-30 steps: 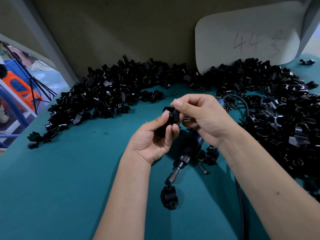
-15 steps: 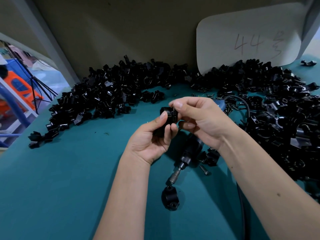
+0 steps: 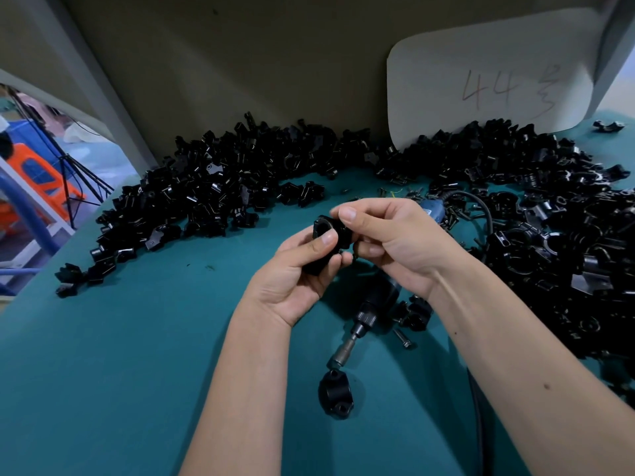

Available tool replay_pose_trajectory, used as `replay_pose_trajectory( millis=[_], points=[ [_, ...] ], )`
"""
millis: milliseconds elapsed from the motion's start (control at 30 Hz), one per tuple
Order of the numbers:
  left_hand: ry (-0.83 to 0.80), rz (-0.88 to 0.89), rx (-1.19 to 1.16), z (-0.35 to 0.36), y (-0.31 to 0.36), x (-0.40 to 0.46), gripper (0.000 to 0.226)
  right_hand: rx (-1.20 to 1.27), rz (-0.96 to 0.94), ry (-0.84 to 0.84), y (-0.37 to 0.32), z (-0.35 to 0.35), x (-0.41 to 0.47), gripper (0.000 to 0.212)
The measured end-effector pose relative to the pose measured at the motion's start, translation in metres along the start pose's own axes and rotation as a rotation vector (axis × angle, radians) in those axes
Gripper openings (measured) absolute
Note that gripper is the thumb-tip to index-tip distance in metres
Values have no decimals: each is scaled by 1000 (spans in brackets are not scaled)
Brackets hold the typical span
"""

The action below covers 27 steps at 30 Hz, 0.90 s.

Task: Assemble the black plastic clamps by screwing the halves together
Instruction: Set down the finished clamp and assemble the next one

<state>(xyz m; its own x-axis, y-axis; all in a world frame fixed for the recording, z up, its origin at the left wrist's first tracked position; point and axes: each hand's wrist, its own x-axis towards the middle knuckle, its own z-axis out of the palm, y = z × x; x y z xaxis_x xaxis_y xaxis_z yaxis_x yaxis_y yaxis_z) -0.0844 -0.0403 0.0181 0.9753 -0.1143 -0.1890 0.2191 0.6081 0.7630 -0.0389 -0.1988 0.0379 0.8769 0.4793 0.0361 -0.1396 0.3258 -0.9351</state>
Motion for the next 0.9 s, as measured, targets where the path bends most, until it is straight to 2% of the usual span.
replay_pose_trajectory(
  millis=[133,233,333,433,500,567,700,900],
  points=[
    [3,79,119,-2,-2,4,35,-36,11,98,1,2,1,15],
    [12,173,220,-1,-4,5,51,-58,36,207,2,6,1,29],
    [6,240,259,1,-5,7,46,-87,1,266,3,9,1,35],
    [2,253,191,0,-4,7,44,-89,-64,139,-1,6,0,20],
    [7,245,140,-3,-1,7,32,-67,-59,49,-3,1,-1,19],
    [-17,229,129,-5,1,6,25,-75,-60,28,-2,0,-2,15],
    [-49,229,149,-2,0,6,40,-4,-58,118,2,9,-1,8],
    [10,376,237,1,-4,8,35,28,-42,230,1,19,0,13]
  ],
)
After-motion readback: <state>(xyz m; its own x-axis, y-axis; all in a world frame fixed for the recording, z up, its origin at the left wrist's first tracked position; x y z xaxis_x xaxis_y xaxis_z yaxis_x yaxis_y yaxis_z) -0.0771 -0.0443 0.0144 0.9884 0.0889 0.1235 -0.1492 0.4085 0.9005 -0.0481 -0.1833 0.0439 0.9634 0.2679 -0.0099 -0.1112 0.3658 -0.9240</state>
